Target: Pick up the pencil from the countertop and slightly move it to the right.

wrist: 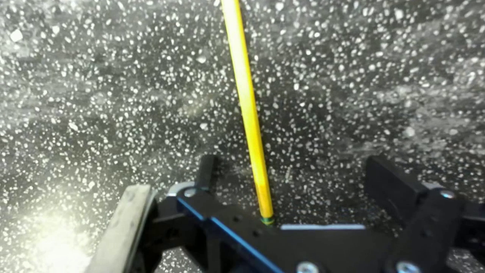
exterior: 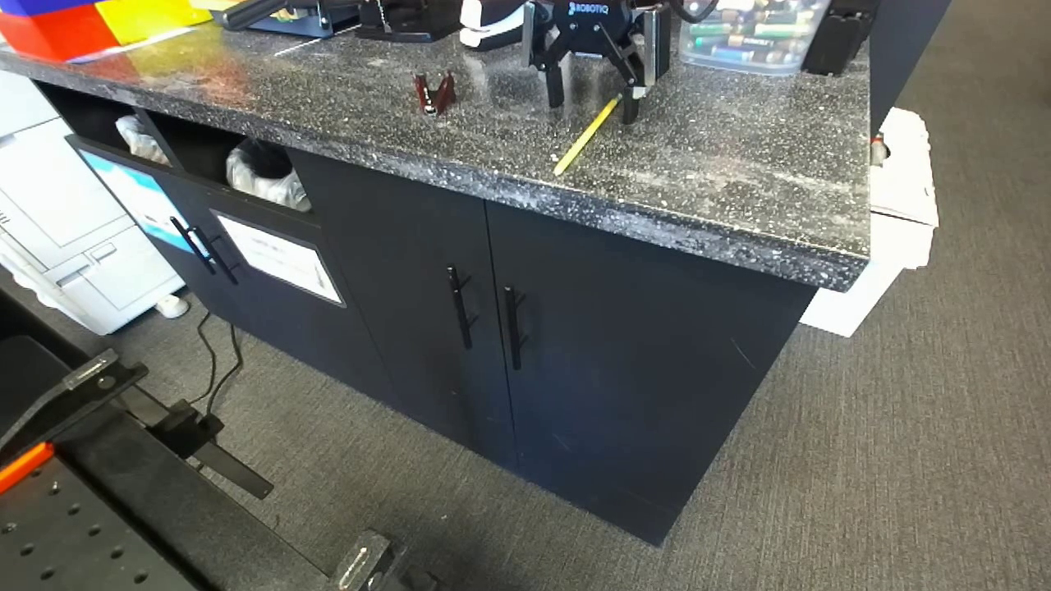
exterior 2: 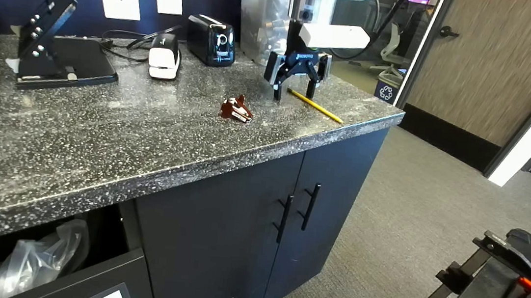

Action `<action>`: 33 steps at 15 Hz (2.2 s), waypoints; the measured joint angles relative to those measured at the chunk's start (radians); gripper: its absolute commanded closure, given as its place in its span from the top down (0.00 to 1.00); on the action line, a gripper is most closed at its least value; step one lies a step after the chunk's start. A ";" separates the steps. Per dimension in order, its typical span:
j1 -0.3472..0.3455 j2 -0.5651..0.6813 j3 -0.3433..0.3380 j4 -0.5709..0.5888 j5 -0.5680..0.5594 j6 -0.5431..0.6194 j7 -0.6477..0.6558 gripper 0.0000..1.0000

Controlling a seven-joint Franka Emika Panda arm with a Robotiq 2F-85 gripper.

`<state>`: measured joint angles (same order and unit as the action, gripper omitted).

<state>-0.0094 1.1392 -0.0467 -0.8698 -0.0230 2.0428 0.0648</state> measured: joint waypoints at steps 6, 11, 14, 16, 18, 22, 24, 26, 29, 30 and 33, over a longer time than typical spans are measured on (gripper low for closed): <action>-0.013 0.052 0.000 0.119 0.001 -0.080 0.005 0.27; -0.008 0.055 0.001 0.144 0.002 -0.103 0.015 0.00; -0.007 0.055 0.001 0.145 0.002 -0.103 0.023 0.02; -0.008 0.055 0.000 0.146 0.002 -0.104 0.027 0.02; -0.011 0.055 0.000 0.156 0.002 -0.108 0.029 0.02; -0.030 0.026 -0.003 0.204 0.002 -0.183 0.027 0.02; -0.056 0.005 -0.007 0.230 0.001 -0.245 0.021 0.02; -0.094 0.000 -0.017 0.246 -0.001 -0.301 0.001 0.02; -0.157 0.018 -0.041 0.246 -0.015 -0.338 -0.039 0.02; -0.176 0.030 -0.051 0.246 -0.020 -0.338 -0.048 0.02; -0.220 0.077 -0.070 0.267 -0.039 -0.338 -0.060 0.02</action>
<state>-0.2289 1.2158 -0.1172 -0.6024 -0.0619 1.7043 0.0046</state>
